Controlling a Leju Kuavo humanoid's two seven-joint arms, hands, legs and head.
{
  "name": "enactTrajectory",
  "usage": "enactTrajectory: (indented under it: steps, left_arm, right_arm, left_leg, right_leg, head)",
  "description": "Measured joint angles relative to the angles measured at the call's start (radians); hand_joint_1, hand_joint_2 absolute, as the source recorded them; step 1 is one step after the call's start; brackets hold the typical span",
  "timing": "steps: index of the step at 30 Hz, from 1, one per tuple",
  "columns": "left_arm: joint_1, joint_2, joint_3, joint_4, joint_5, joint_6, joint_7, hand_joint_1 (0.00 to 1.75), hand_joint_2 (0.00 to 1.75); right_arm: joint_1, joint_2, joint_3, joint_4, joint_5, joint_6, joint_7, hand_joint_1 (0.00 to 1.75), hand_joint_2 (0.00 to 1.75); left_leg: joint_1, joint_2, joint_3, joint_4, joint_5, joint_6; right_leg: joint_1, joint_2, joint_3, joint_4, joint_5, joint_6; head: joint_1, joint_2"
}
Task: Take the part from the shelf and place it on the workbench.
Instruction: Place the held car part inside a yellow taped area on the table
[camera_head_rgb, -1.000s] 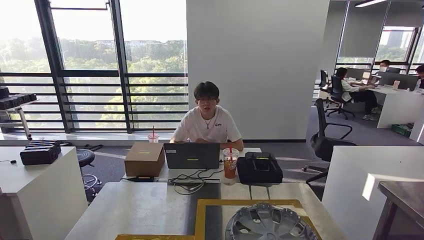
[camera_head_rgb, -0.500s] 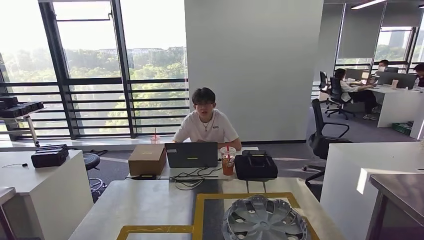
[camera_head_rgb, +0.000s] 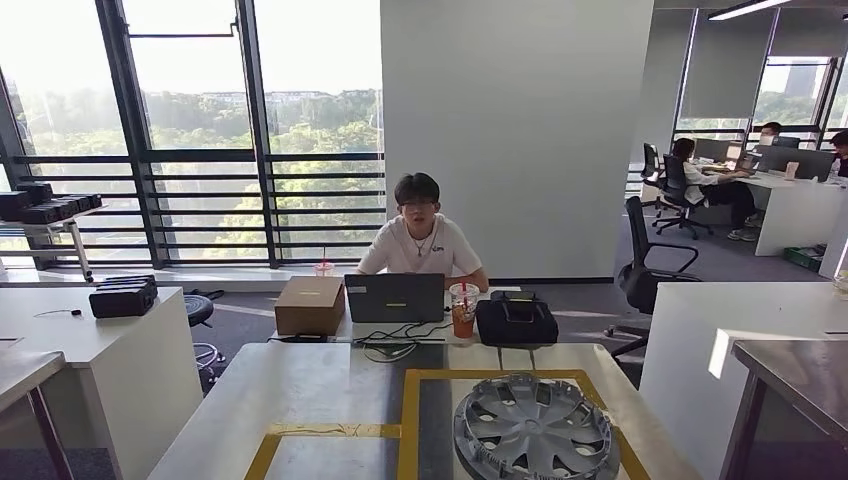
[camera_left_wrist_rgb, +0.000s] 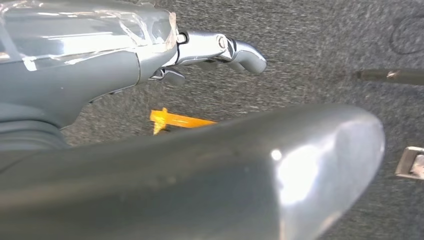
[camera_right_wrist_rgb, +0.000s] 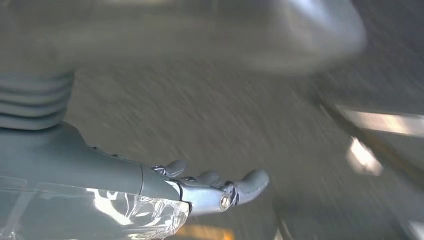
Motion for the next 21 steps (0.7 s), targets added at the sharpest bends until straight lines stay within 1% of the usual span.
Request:
enactTrajectory:
  steps: [1, 2, 3, 4, 5, 6, 7, 8, 9, 10, 11, 12, 13, 14, 15, 16, 17, 18, 19, 20, 21]
  left_arm:
    - [-0.001, 0.000, 0.000, 0.004, -0.023, 0.002, -0.014, 0.00, 0.00]
    - [-0.001, 0.000, 0.000, 0.011, -0.046, 0.004, -0.029, 0.00, 0.00]
    - [-0.001, -0.001, -0.001, 0.018, -0.069, 0.007, -0.045, 0.00, 0.00]
    - [-0.002, -0.001, -0.001, 0.024, -0.089, 0.009, -0.058, 0.00, 0.00]
    - [-0.003, -0.001, -0.001, 0.031, -0.107, 0.009, -0.070, 0.00, 0.00]
    - [-0.006, -0.001, -0.002, 0.036, -0.125, 0.008, -0.082, 0.00, 0.00]
    - [-0.009, -0.001, -0.002, 0.040, -0.141, 0.005, -0.091, 0.00, 0.00]
    - [-0.012, -0.001, -0.003, 0.043, -0.155, 0.002, -0.100, 0.00, 0.00]
    - [-0.014, 0.000, -0.004, 0.046, -0.168, 0.000, -0.108, 0.00, 0.00]
    - [-0.016, 0.000, -0.005, 0.048, -0.178, 0.000, -0.114, 0.00, 0.00]
    - [-0.018, 0.000, -0.005, 0.049, -0.187, 0.000, -0.121, 0.00, 0.00]
    - [-0.019, 0.000, -0.006, 0.052, -0.195, 0.001, -0.126, 0.00, 0.00]
    - [-0.020, 0.000, -0.006, 0.054, -0.201, 0.002, -0.130, 0.00, 0.00]
    - [-0.020, 0.000, -0.006, 0.057, -0.206, 0.003, -0.134, 0.00, 0.00]
    - [-0.020, 0.001, -0.006, 0.060, -0.208, 0.003, -0.136, 0.00, 0.00]
    - [-0.019, 0.001, -0.005, 0.061, -0.210, 0.003, -0.137, 0.00, 0.00]
    - [-0.019, 0.001, -0.005, 0.063, -0.210, 0.004, -0.138, 0.00, 0.00]
    - [-0.020, 0.001, -0.006, 0.065, -0.210, 0.004, -0.139, 0.00, 0.00]
    - [-0.021, 0.001, -0.006, 0.067, -0.210, 0.005, -0.139, 0.00, 0.00]
    - [-0.023, 0.001, -0.006, 0.070, -0.214, 0.006, -0.141, 0.00, 0.00]
    - [-0.024, 0.001, -0.006, 0.074, -0.221, 0.008, -0.145, 0.00, 0.00]
  right_arm:
    - [-0.007, 0.001, -0.012, 0.039, 0.043, 0.017, -0.003, 0.00, 1.75]
    - [-0.016, 0.001, -0.026, 0.078, 0.084, 0.037, -0.003, 0.00, 1.75]
    - [-0.028, 0.001, -0.043, 0.120, 0.122, 0.058, 0.002, 0.00, 1.75]
    - [-0.041, -0.001, -0.060, 0.160, 0.150, 0.076, 0.009, 0.00, 1.75]
    - [-0.055, -0.005, -0.078, 0.202, 0.175, 0.090, 0.017, 0.00, 1.75]
    - [-0.069, -0.010, -0.096, 0.245, 0.199, 0.102, 0.024, 0.00, 1.75]
    - [-0.083, -0.018, -0.114, 0.287, 0.221, 0.112, 0.029, 0.00, 1.75]
    - [-0.096, -0.026, -0.128, 0.328, 0.241, 0.120, 0.034, 0.00, 1.75]
    - [-0.108, -0.035, -0.141, 0.365, 0.259, 0.126, 0.038, 0.00, 1.75]
    - [-0.118, -0.043, -0.150, 0.402, 0.275, 0.130, 0.041, 0.00, 1.75]
    - [-0.127, -0.050, -0.158, 0.435, 0.287, 0.132, 0.042, 0.00, 1.75]
    - [-0.134, -0.057, -0.166, 0.464, 0.298, 0.135, 0.042, 0.00, 1.75]
    - [-0.139, -0.062, -0.173, 0.492, 0.306, 0.137, 0.042, 0.00, 1.75]
    - [-0.144, -0.067, -0.179, 0.515, 0.312, 0.139, 0.042, 0.00, 1.75]
    - [-0.147, -0.072, -0.183, 0.535, 0.316, 0.141, 0.042, 0.00, 1.75]
    - [-0.150, -0.075, -0.186, 0.551, 0.318, 0.142, 0.042, 0.00, 1.75]
    - [-0.153, -0.079, -0.188, 0.564, 0.319, 0.142, 0.042, 0.00, 1.75]
    - [-0.154, -0.082, -0.190, 0.575, 0.320, 0.142, 0.042, 0.00, 1.75]
    - [-0.156, -0.085, -0.192, 0.587, 0.321, 0.142, 0.042, 0.00, 1.75]
    - [-0.158, -0.088, -0.194, 0.599, 0.323, 0.142, 0.041, 0.00, 1.75]
    - [-0.160, -0.092, -0.196, 0.612, 0.327, 0.142, 0.039, 0.00, 1.75]
  left_leg:
    - [0.002, 0.003, -0.012, -0.004, 0.014, 0.006]
    - [0.000, 0.005, -0.026, -0.004, 0.026, 0.010]
    - [-0.002, 0.007, -0.042, -0.003, 0.039, 0.011]
    - [-0.003, 0.009, -0.058, -0.001, 0.051, 0.011]
    - [-0.004, 0.011, -0.074, 0.002, 0.062, 0.009]
    - [-0.004, 0.013, -0.090, 0.006, 0.072, 0.007]
    - [-0.003, 0.014, -0.106, 0.013, 0.082, 0.004]
    - [-0.003, 0.015, -0.122, 0.023, 0.089, 0.000]
    - [-0.003, 0.015, -0.136, 0.035, 0.096, -0.005]
    - [-0.004, 0.015, -0.147, 0.044, 0.102, -0.012]
    - [-0.004, 0.016, -0.155, 0.050, 0.109, -0.018]
    - [-0.004, 0.016, -0.158, 0.052, 0.116, -0.025]
    - [-0.002, 0.015, -0.162, 0.052, 0.122, -0.031]
    - [0.001, 0.013, -0.168, 0.058, 0.113, -0.037]
    - [0.004, 0.011, -0.177, 0.075, 0.086, -0.042]
    - [0.006, 0.009, -0.190, 0.111, 0.039, -0.048]
    - [0.008, 0.008, -0.204, 0.165, -0.017, -0.053]
    - [0.010, 0.007, -0.217, 0.230, -0.066, -0.057]
    - [0.011, 0.007, -0.224, 0.291, -0.094, -0.059]
    - [0.012, 0.006, -0.219, 0.330, -0.097, -0.059]
    - [0.013, 0.006, -0.199, 0.336, -0.078, -0.058]
  right_leg:
    - [0.001, 0.002, -0.015, 0.041, -0.041, -0.005]
    - [0.001, 0.004, -0.033, 0.098, -0.089, -0.010]
    - [0.000, 0.005, -0.049, 0.164, -0.128, -0.011]
    - [-0.001, 0.005, -0.056, 0.218, -0.147, -0.007]
    - [-0.002, 0.005, -0.052, 0.248, -0.144, 0.003]
    - [-0.004, 0.005, -0.031, 0.244, -0.123, 0.015]
    - [-0.006, 0.005, 0.008, 0.203, -0.096, 0.025]
    - [-0.008, 0.005, 0.060, 0.132, -0.082, 0.030]
    - [-0.007, 0.007, 0.112, 0.054, -0.082, 0.028]
    - [-0.005, 0.008, 0.147, -0.006, -0.089, 0.022]
    - [-0.002, 0.009, 0.164, -0.042, -0.100, 0.013]
    - [0.002, 0.010, 0.164, -0.052, -0.102, 0.003]
    - [0.001, 0.008, 0.153, -0.048, -0.096, -0.006]
    - [-0.001, 0.007, 0.144, -0.047, -0.087, -0.016]
    - [-0.003, 0.005, 0.132, -0.048, -0.076, -0.026]
    - [-0.005, 0.004, 0.119, -0.048, -0.064, -0.034]
    - [-0.004, 0.003, 0.105, -0.048, -0.052, -0.038]
    - [-0.003, 0.003, 0.091, -0.047, -0.041, -0.040]
    - [-0.001, 0.002, 0.076, -0.046, -0.029, -0.040]
    - [0.000, 0.002, 0.062, -0.044, -0.017, -0.039]
    - [0.001, 0.003, 0.048, -0.042, -0.006, -0.037]
  head:
    - [0.002, 0.000]
    - [0.003, 0.000]
    - [0.005, 0.000]
    - [0.005, 0.000]
    - [0.006, 0.000]
    - [0.006, 0.000]
    - [0.007, 0.000]
    - [0.007, 0.000]
    - [0.007, 0.000]
    - [0.007, 0.000]
    - [0.007, 0.000]
    - [0.005, 0.000]
    - [0.005, 0.000]
    - [0.004, 0.000]
    - [0.003, 0.000]
    - [0.003, 0.000]
    - [0.001, 0.000]
    - [0.000, 0.000]
    - [-0.001, 0.000]
    - [-0.001, 0.000]
    - [-0.002, 0.000]
